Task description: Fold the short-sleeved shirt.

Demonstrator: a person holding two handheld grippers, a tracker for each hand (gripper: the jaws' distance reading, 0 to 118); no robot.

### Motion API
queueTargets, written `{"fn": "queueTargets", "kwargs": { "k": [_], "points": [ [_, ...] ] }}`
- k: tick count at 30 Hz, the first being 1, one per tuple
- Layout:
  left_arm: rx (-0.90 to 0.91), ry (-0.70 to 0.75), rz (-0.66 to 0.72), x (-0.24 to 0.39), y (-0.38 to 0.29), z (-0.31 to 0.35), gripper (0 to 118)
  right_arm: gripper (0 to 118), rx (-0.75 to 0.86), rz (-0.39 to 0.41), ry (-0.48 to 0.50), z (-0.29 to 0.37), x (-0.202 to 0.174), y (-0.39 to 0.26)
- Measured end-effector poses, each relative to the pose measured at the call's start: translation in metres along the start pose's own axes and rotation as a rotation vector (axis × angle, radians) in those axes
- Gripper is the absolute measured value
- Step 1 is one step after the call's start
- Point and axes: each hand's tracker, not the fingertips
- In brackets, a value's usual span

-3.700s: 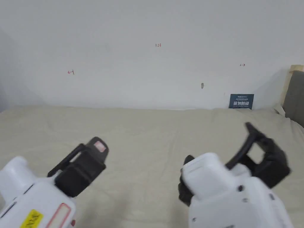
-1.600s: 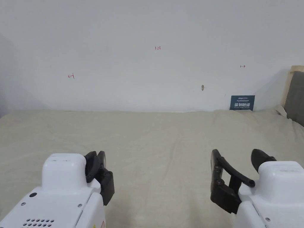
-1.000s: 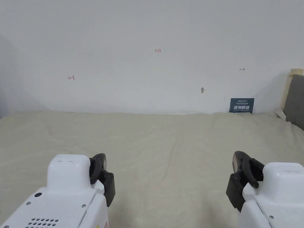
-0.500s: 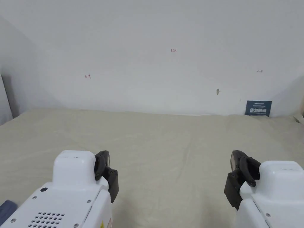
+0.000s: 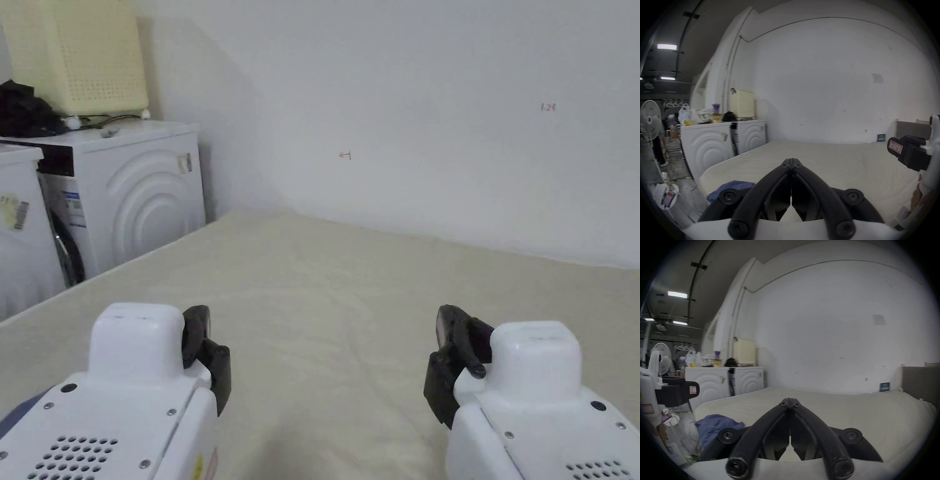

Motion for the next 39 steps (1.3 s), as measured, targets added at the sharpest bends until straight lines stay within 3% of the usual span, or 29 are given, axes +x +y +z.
{"fn": "queueTargets", "kwargs": {
  "k": [5,10,22,27,33,34,35,36,37,39],
  "points": [
    [-0.012,0.113,0.015,-0.039,-0.003,0.012,0,0,-0.023,0.001,0.135,-0.018,-0.043,-0.006],
    [-0.037,0.165,0.021,-0.061,-0.011,0.015,0,0,-0.043,0.007,0.198,-0.029,-0.069,-0.013],
    [-0.313,0.160,0.147,-0.109,-0.087,-0.075,0,0,-0.153,0.034,0.243,-0.063,-0.088,-0.048],
    [-0.464,0.217,0.075,-0.126,-0.132,-0.133,0,0,-0.218,0.046,0.258,-0.083,-0.095,-0.069],
    [-0.591,0.208,0.211,-0.157,-0.182,-0.177,0,0,-0.272,0.045,0.267,-0.096,-0.096,-0.084],
    [-0.605,0.179,0.247,-0.162,-0.184,-0.178,3,0,-0.280,0.047,0.268,-0.098,-0.096,-0.085],
    [-0.606,0.142,0.266,-0.165,-0.187,-0.180,22,0,-0.286,0.048,0.269,-0.098,-0.096,-0.086],
    [-0.610,0.137,0.276,-0.167,-0.188,-0.180,62,0,-0.289,0.050,0.270,-0.099,-0.095,-0.087],
    [-0.605,0.147,0.266,-0.169,-0.189,-0.181,80,0,-0.292,0.052,0.268,-0.099,-0.095,-0.088],
    [-0.585,0.185,0.224,-0.168,-0.185,-0.181,84,0,-0.297,0.054,0.264,-0.099,-0.094,-0.088]
  ]
}}
